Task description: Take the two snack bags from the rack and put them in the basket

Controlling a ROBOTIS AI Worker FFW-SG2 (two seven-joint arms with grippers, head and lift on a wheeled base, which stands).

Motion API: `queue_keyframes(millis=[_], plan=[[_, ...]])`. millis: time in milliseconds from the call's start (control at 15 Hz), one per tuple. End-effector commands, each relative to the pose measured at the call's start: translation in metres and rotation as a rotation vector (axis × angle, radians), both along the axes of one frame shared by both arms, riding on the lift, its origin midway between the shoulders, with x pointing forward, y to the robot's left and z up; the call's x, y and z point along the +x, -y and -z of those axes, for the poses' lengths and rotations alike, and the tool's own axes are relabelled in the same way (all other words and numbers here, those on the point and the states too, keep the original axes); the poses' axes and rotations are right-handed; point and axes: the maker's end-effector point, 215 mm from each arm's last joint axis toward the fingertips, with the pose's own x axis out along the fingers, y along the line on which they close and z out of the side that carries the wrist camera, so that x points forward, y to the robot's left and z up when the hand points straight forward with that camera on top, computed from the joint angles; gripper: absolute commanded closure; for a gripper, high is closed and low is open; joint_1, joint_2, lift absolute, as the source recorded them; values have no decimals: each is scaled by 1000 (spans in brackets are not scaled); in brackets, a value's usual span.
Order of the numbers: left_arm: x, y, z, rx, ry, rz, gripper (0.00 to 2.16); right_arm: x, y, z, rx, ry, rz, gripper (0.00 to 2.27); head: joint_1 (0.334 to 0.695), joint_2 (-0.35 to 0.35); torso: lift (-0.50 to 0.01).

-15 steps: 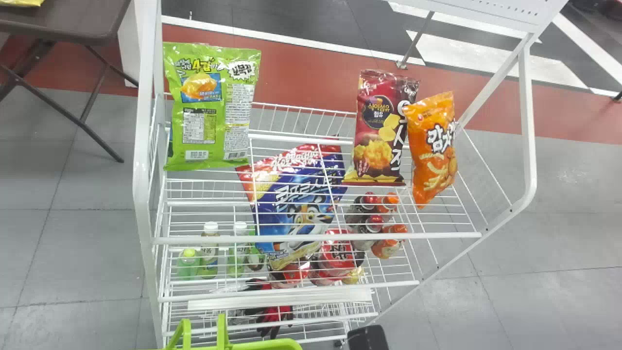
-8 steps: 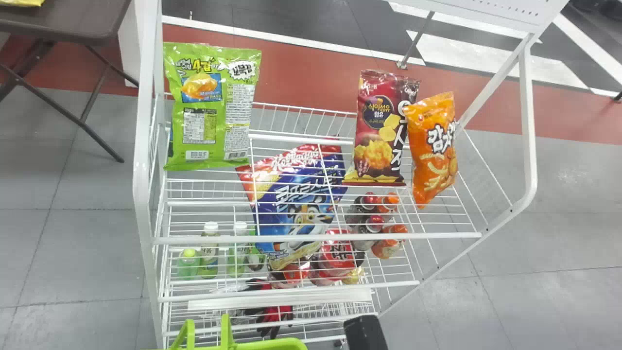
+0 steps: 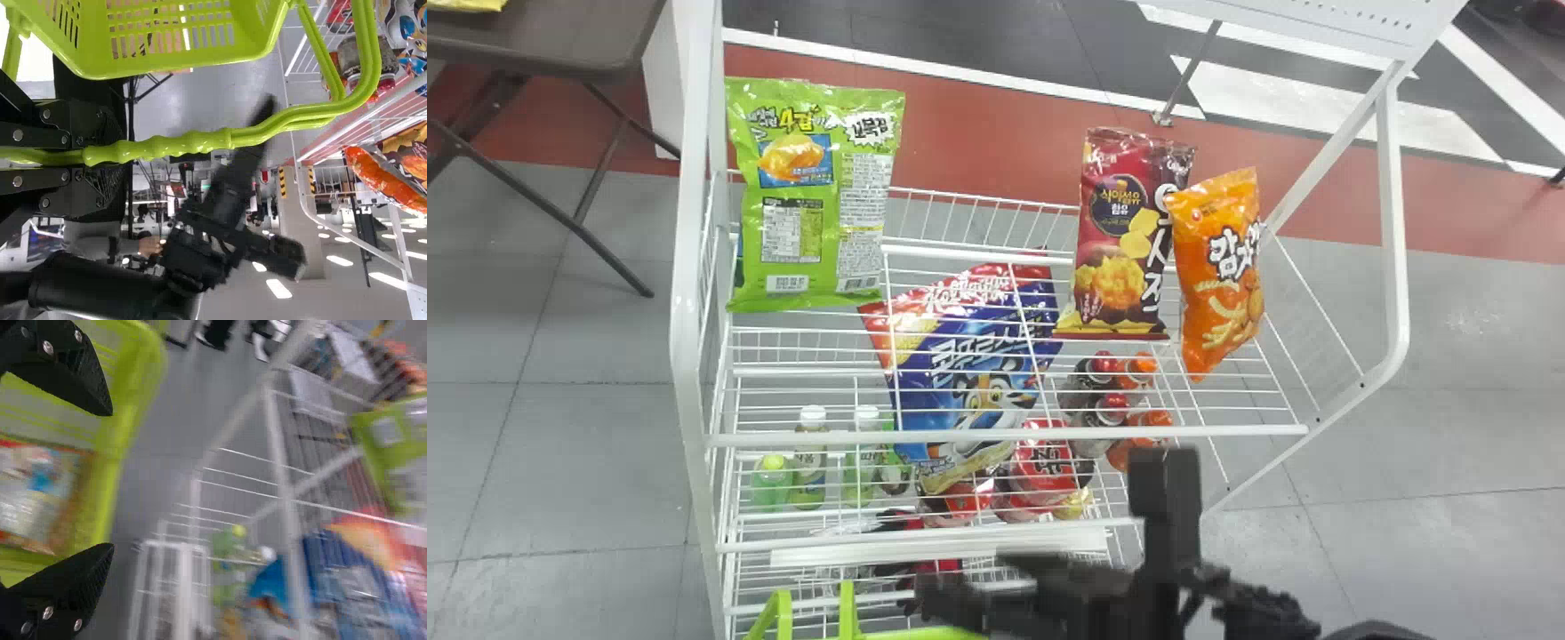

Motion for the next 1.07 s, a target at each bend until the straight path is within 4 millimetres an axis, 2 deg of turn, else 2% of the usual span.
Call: queue_keyframes(millis=[0,67,200,333,400,600,800,1000], plan=[[0,5,-2,-3,1,11,1598,75,8,-71,-10,371,84,66,695,-350,-10],[-1,6,-2,-6,0,13,1598,96,1,-96,12,481,86,66,695,-350,-10],[-2,7,-2,-6,-2,16,1598,128,-15,-128,39,636,97,66,695,-350,-10],[-4,11,-1,4,1,27,1598,159,-38,-122,-2,661,82,76,695,-350,-10],[-4,13,0,8,2,30,1598,173,-43,-122,-15,675,83,76,695,-342,-10],[-2,15,3,17,8,37,1598,210,-70,-118,-14,700,42,100,695,-264,-10],[2,14,6,25,11,36,1598,248,-87,-113,-42,712,45,107,695,-208,-10],[9,12,8,29,17,31,1598,278,-106,-98,-64,699,25,113,695,-149,-10]])
